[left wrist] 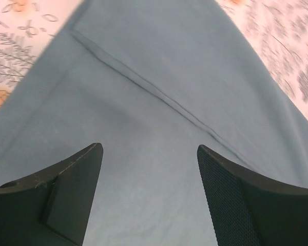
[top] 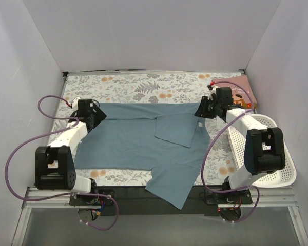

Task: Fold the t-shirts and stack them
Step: Fold the tshirt

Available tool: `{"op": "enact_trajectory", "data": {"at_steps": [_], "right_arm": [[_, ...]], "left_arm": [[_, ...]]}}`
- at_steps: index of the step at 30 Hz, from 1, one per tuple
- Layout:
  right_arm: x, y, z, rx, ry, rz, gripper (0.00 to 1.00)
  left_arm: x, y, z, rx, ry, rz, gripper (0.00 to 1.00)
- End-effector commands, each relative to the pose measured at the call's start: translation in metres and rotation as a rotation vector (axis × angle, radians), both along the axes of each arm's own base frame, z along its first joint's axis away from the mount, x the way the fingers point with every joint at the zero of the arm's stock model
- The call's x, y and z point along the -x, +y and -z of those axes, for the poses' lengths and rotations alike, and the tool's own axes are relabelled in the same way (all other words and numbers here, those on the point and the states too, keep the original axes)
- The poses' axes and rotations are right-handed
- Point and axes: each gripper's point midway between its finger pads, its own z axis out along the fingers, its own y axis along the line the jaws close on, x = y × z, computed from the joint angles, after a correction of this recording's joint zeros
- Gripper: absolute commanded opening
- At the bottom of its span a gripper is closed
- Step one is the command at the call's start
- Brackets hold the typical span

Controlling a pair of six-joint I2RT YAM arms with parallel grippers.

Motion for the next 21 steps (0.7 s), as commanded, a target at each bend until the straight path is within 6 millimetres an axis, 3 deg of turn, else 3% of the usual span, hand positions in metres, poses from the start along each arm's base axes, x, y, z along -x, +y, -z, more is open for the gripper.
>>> {"op": "enact_trajectory", "data": {"at_steps": [1, 2, 6, 8, 14, 16, 21], "right_arm": [[0.006, 0.008, -0.011, -0.075, -0.024, 0.006, 0.39], [0.010, 0.004, -0.006, -0.070, -0.014, 0.016, 0.39], [0.013, -0.020, 0.009, -0.068, 0.005, 0.097, 0.38], [0.009, -0.027, 0.008, -0.090, -0.014, 0.124, 0.38], [-0.018, -0.036, -0.005, -0.168, -0.070, 0.140, 0.38], [-0.034, -0.033, -0.019, -0.195, -0.116, 0.123, 0.38], [-0.063, -0.034, -0.005, -0.212, -0.085, 0.161, 0.38]], "left_arm": [[-0.012, 0.010, 0.001, 0.074, 0.009, -0.087, 0.73], [-0.018, 0.025, 0.004, 0.071, 0.017, -0.128, 0.72], [-0.031, 0.042, 0.014, 0.061, 0.042, -0.183, 0.67], [-0.035, 0.048, 0.018, 0.055, 0.058, -0.189, 0.65], [-0.059, 0.038, 0.008, 0.083, 0.012, -0.113, 0.63], [-0.070, 0.034, 0.010, 0.099, 0.018, -0.094, 0.62], [-0.089, 0.032, 0.021, 0.098, 0.041, -0.055, 0.61]]}}
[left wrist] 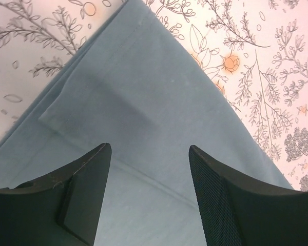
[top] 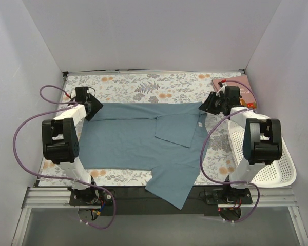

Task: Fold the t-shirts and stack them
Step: Fold the tshirt

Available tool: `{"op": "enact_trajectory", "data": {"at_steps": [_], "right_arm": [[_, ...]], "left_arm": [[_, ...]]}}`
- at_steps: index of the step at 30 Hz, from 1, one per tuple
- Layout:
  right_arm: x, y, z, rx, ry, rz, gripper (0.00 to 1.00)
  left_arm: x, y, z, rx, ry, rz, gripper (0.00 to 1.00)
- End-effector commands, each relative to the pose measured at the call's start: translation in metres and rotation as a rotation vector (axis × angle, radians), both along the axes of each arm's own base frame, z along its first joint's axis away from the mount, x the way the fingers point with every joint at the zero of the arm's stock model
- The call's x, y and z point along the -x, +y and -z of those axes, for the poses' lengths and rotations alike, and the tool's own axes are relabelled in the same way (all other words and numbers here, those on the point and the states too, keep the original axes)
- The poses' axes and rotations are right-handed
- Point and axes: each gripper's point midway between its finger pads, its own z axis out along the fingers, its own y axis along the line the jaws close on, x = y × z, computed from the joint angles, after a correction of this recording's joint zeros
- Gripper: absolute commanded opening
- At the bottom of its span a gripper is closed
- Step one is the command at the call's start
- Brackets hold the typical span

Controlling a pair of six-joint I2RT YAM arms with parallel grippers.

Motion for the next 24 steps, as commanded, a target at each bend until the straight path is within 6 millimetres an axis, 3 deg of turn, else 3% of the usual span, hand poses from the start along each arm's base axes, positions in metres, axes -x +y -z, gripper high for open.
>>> {"op": "enact_trajectory", "data": {"at_steps": [1, 5, 6, 8, 13, 16, 19, 24], "right_arm": [[-0.030, 0.004, -0.006, -0.040, -0.047, 0.009, 0.38], [-0.049, 0.003, 0.004, -0.041, -0.036, 0.022, 0.39], [-0.054, -0.009, 0.008, -0.048, -0.027, 0.047, 0.39], [-0.059, -0.013, 0.021, -0.062, 0.006, 0.059, 0.38], [-0.059, -0.015, 0.050, -0.091, 0.072, 0.050, 0.36], [-0.058, -0.011, 0.055, -0.113, 0.085, 0.025, 0.32], [-0.057, -0.009, 0.047, -0.123, 0.070, 0.010, 0.31], [-0.054, -0.023, 0.044, -0.078, 0.053, 0.050, 0.32]], "left_arm": [[-0.019, -0.002, -0.001, 0.001, -0.005, 0.046, 0.61], [-0.020, 0.001, 0.015, -0.017, 0.049, 0.052, 0.60], [-0.018, 0.004, 0.019, -0.031, 0.065, 0.045, 0.61], [-0.012, 0.008, 0.028, -0.049, 0.107, 0.033, 0.60], [-0.001, 0.019, 0.037, -0.099, 0.163, 0.003, 0.60], [0.002, 0.021, 0.041, -0.110, 0.179, 0.004, 0.60], [0.003, 0.022, 0.040, -0.114, 0.188, -0.001, 0.60], [0.001, 0.040, 0.032, -0.178, 0.185, -0.044, 0.59]]}}
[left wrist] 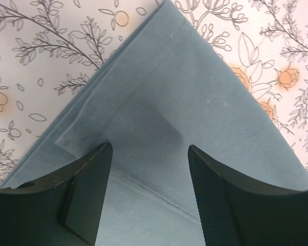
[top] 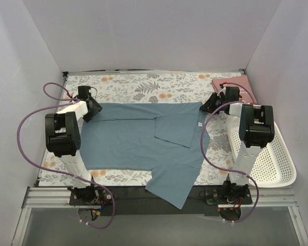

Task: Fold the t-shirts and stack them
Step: Fold the tshirt

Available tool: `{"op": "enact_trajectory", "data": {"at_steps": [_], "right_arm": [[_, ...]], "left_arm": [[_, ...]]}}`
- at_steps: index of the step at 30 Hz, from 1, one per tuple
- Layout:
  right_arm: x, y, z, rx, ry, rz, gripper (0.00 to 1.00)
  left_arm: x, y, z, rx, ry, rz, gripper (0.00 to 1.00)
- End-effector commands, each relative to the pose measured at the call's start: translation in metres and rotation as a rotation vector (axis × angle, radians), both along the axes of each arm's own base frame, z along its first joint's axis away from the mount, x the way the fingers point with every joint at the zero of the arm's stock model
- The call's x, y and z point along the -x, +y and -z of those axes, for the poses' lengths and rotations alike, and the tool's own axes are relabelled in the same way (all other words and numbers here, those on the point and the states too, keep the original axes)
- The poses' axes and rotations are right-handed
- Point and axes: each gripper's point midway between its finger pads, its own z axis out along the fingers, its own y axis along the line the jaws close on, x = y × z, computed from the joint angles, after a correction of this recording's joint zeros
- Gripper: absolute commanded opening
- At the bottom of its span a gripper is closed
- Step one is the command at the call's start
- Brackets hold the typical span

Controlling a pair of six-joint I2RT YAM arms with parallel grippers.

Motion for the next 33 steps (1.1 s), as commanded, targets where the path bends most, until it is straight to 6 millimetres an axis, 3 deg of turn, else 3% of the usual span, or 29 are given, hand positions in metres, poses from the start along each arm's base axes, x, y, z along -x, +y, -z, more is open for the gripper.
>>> {"op": "enact_trajectory", "data": {"at_steps": [1, 5, 8, 10, 11, 12, 13, 15, 17, 20, 23, 26, 29, 33], "right_arm": [[-0.005, -0.011, -0.013, 0.030, -0.050, 0.017, 0.32], [-0.007, -0.015, -0.004, 0.054, -0.035, 0.013, 0.32], [-0.006, -0.016, -0.008, 0.070, -0.039, 0.000, 0.33], [-0.007, -0.015, -0.017, 0.079, -0.063, -0.012, 0.33], [-0.009, -0.016, -0.024, 0.086, -0.082, -0.015, 0.33], [-0.009, -0.016, -0.028, 0.088, -0.087, -0.016, 0.33], [-0.010, -0.016, -0.036, 0.094, -0.107, -0.017, 0.33], [-0.006, -0.013, -0.053, 0.102, -0.137, -0.029, 0.33], [0.004, -0.010, -0.071, 0.134, -0.170, -0.031, 0.34], [0.017, -0.004, -0.075, 0.146, -0.174, -0.034, 0.34], [0.038, 0.005, -0.075, 0.142, -0.165, -0.050, 0.34], [0.059, 0.041, -0.072, 0.118, -0.160, -0.146, 0.34], [0.071, 0.066, -0.064, 0.096, -0.134, -0.209, 0.34], [0.073, 0.079, -0.045, 0.090, -0.081, -0.231, 0.34]], "left_arm": [[0.008, 0.027, 0.000, -0.100, 0.057, -0.047, 0.59], [0.008, 0.042, 0.003, -0.162, 0.100, -0.071, 0.59], [0.005, 0.041, -0.015, -0.165, 0.080, -0.073, 0.60], [0.002, 0.020, -0.049, -0.146, -0.004, -0.027, 0.63], [0.001, -0.002, -0.057, -0.132, -0.027, 0.023, 0.64], [0.005, -0.008, -0.072, -0.122, -0.062, 0.032, 0.64], [0.007, -0.041, -0.076, -0.098, -0.076, 0.110, 0.65], [0.028, -0.071, -0.087, -0.061, -0.108, 0.166, 0.65], [0.045, -0.080, -0.090, -0.021, -0.120, 0.182, 0.66], [0.065, -0.071, -0.086, -0.044, -0.118, 0.159, 0.66], [0.070, -0.065, -0.082, -0.070, -0.122, 0.150, 0.66], [0.060, -0.069, -0.086, -0.058, -0.149, 0.157, 0.66], [0.044, -0.073, -0.075, -0.048, -0.138, 0.167, 0.66], [0.016, -0.076, -0.065, -0.047, -0.136, 0.170, 0.66]]}}
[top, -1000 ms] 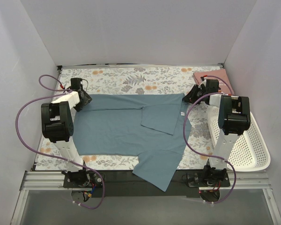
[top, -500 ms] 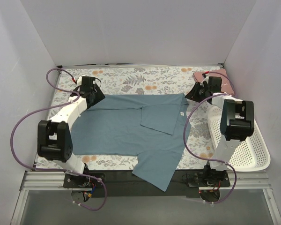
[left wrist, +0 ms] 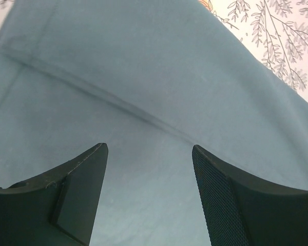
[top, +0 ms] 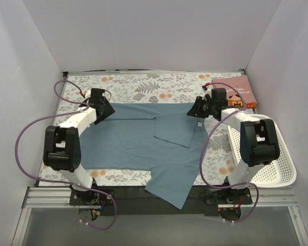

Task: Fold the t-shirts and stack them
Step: Fold the tshirt

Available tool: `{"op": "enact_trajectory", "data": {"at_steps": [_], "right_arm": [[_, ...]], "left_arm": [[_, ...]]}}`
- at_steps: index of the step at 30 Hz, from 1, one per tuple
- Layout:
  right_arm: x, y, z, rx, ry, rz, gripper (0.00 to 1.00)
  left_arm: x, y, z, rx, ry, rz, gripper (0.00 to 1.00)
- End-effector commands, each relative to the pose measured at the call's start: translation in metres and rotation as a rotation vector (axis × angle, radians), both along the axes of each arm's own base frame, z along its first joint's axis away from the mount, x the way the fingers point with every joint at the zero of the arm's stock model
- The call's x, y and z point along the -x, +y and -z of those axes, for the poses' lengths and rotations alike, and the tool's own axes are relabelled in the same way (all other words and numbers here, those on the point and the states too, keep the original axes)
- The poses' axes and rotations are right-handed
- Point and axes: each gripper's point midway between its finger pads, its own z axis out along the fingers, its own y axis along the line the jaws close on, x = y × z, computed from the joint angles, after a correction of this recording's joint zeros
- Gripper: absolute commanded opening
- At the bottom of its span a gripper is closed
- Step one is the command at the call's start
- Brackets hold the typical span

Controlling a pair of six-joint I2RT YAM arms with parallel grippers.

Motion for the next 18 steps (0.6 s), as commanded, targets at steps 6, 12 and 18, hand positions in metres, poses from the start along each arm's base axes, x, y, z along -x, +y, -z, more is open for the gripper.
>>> {"op": "enact_trajectory", "data": {"at_steps": [6, 12, 18], "right_arm": [[-0.010, 0.001, 0.047, 0.031, 0.099, 0.006, 0.34], [-0.042, -0.020, 0.068, 0.055, 0.117, 0.064, 0.34], [-0.099, -0.032, 0.087, 0.072, 0.120, 0.095, 0.35]], "left_arm": [[-0.049, -0.002, 0.029, 0.002, 0.018, -0.004, 0.66], [-0.063, -0.005, 0.060, 0.011, 0.081, 0.007, 0.66], [-0.100, -0.012, 0.084, 0.029, 0.125, 0.024, 0.66]]}}
